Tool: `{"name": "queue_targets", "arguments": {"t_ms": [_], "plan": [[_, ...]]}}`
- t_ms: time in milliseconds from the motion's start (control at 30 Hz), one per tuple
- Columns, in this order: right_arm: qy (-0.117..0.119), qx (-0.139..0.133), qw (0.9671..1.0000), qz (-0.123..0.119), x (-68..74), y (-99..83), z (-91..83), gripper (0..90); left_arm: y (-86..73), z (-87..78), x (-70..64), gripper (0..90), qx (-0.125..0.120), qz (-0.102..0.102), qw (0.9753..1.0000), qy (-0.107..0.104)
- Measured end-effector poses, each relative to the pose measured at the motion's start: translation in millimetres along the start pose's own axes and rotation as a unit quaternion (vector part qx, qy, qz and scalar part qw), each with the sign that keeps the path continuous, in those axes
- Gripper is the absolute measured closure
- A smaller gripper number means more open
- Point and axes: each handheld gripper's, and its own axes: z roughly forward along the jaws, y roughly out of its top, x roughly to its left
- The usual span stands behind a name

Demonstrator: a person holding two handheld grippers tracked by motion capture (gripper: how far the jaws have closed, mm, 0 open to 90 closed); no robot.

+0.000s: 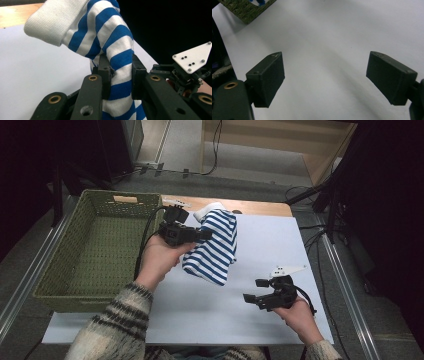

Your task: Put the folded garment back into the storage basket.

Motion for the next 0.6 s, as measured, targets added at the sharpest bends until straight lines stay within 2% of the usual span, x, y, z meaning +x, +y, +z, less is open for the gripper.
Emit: {"name": "queue_targets", "arguments": {"t_ms": [600], "plan": [[0.0,0.002,1.0,0.0,0.0,-0.1,0.7,13.2,1.9,-21.6,15.5,76.6,-0.001,-0.003,0.9999,0.011]]}}
